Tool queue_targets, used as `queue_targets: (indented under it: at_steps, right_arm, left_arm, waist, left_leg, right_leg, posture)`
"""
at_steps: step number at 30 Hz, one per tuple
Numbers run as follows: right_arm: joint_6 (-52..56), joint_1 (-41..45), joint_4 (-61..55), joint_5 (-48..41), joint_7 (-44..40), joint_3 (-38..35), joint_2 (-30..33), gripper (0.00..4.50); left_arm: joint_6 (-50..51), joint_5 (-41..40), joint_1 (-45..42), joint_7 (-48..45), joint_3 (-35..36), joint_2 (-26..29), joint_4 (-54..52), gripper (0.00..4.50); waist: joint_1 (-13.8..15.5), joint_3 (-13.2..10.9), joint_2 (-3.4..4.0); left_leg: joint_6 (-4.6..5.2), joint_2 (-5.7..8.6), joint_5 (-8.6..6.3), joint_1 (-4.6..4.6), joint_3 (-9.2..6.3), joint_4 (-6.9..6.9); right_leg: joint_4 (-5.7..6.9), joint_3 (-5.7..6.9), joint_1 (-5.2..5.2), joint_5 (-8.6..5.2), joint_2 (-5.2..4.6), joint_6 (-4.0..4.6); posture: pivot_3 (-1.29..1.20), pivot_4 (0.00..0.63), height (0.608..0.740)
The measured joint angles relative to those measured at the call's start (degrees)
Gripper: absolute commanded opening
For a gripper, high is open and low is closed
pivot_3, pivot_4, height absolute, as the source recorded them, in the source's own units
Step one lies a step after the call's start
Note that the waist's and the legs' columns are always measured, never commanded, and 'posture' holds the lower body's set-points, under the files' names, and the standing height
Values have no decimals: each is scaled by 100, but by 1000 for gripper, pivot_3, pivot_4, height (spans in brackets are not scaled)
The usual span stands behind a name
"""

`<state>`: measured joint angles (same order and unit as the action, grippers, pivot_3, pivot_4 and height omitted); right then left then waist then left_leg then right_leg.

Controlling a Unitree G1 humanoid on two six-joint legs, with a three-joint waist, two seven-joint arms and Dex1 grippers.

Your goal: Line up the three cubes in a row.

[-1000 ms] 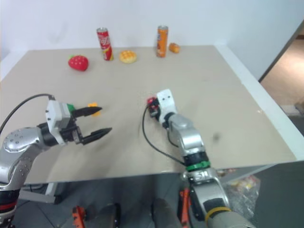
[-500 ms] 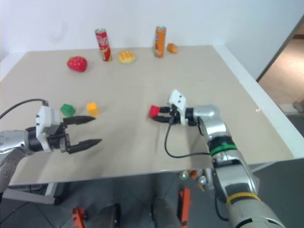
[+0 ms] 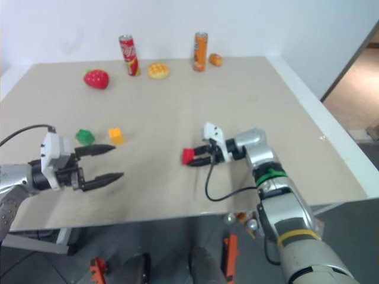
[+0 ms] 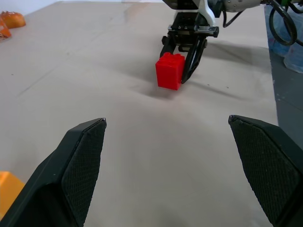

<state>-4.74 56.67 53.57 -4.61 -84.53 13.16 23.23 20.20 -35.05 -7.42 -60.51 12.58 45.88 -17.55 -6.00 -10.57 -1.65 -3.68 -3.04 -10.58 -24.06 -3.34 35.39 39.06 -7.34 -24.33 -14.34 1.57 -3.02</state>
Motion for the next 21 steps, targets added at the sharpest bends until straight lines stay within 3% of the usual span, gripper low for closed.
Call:
queue_targets:
  at_steps: [18, 21]
  right_arm:
    - [-237, -168, 62, 197, -177, 46, -64, 1232]
    - [-331, -142, 149, 226, -176, 38, -96, 2398]
  left_arm:
    - [162, -170, 3, 67, 178, 33, -118, 4299]
    - [225, -208, 7, 122, 221, 33, -155, 4299]
  waist:
    - [3, 0, 0]
    - [-1, 0, 0]
  left_leg:
    - [-1, 1, 1, 1, 0, 3]
    - [-1, 0, 1, 5, 0, 4]
  right_leg:
    - [0, 0, 3, 2, -1, 0]
    - [0, -1, 5, 2, 0, 1]
  posture:
    - [0, 150, 740]
    - [0, 150, 740]
